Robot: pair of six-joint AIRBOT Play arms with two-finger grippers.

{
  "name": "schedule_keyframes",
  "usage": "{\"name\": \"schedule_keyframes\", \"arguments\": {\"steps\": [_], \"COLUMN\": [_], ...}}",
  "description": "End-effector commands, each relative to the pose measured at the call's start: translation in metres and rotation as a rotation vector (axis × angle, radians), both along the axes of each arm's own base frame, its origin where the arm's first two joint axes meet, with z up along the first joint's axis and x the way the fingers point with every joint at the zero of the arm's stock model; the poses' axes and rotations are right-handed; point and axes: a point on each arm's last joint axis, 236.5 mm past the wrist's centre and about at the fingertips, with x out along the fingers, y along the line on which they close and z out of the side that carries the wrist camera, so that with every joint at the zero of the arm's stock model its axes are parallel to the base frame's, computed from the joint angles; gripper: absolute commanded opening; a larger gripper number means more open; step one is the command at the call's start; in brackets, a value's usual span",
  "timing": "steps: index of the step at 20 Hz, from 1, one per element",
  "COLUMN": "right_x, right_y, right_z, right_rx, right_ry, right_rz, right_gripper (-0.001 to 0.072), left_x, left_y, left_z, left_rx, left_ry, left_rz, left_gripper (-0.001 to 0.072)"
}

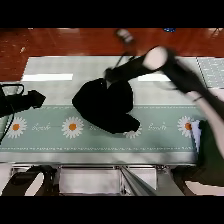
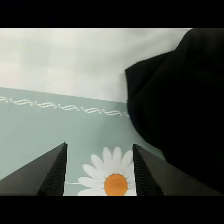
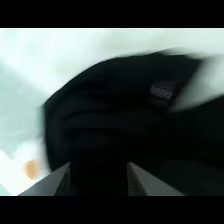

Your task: Fold the shirts.

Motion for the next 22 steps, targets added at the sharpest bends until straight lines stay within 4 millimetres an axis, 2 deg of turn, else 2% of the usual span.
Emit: {"name": "schedule_keyframes", "arguments": {"steps": [1,2,3,4,5,6,8,9,11,15,19,20,21,22], "right_x": [0.008,-0.005,-0.021,-0.04,-0.062,-0.085,-0.129,-0.15,-0.177,-0.193,-0.19,-0.187,-0.186,-0.187], "right_y": [-0.165,-0.208,-0.235,-0.25,-0.254,-0.252,-0.24,-0.233,-0.222,-0.207,-0.175,-0.167,-0.16,-0.151], "right_z": [0.023,0.012,-0.006,-0.028,-0.054,-0.08,-0.122,-0.138,-0.153,-0.155,-0.152,-0.153,-0.158,-0.165], "right_rx": [-0.208,-0.251,-0.257,-0.233,-0.188,-0.146,-0.111,-0.091,-0.059,-0.045,-0.035,-0.03,-0.026,-0.021], "right_ry": [-0.01,0.018,0.059,0.107,0.158,0.209,0.305,0.351,0.401,0.432,0.392,0.385,0.396,0.425], "right_rz": [-0.254,-0.345,-0.411,-0.465,-0.504,-0.527,-0.525,-0.517,-0.508,-0.461,-0.411,-0.412,-0.413,-0.408], "right_gripper": [0.041,0.041,0.041,0.041,0.041,0.041,0.041,0.041,0.0409,0.0409,0.0409,0.0409,0.0409,0.0409], "left_x": [0.001,0.005,0.01,0.019,0.026,0.035,0.052,0.059,0.073,0.089,0.077,0.072,0.069,0.068], "left_y": [0.021,0.014,-0.003,-0.03,-0.055,-0.074,-0.089,-0.092,-0.097,-0.107,-0.103,-0.101,-0.1,-0.099], "left_z": [-0.01,-0.019,-0.029,-0.039,-0.047,-0.059,-0.089,-0.104,-0.123,-0.141,-0.17,-0.173,-0.174,-0.172], "left_rx": [-0.015,-0.085,-0.162,-0.253,-0.338,-0.415,-0.474,-0.477,-0.494,-0.497,-0.335,-0.3,-0.279,-0.277], "left_ry": [0.041,0.074,0.11,0.138,0.157,0.184,0.262,0.305,0.375,0.464,0.575,0.597,0.614,0.621], "left_rz": [0.068,0.08,0.043,-0.051,-0.137,-0.192,-0.245,-0.269,-0.303,-0.372,-0.405,-0.429,-0.45,-0.457], "left_gripper": [0.0504,0.0504,0.0504,0.0504,0.0504,0.0504,0.0504,0.0504,0.0504,0.0504,0.0488,0.0294,0.0027,0.0023]}}
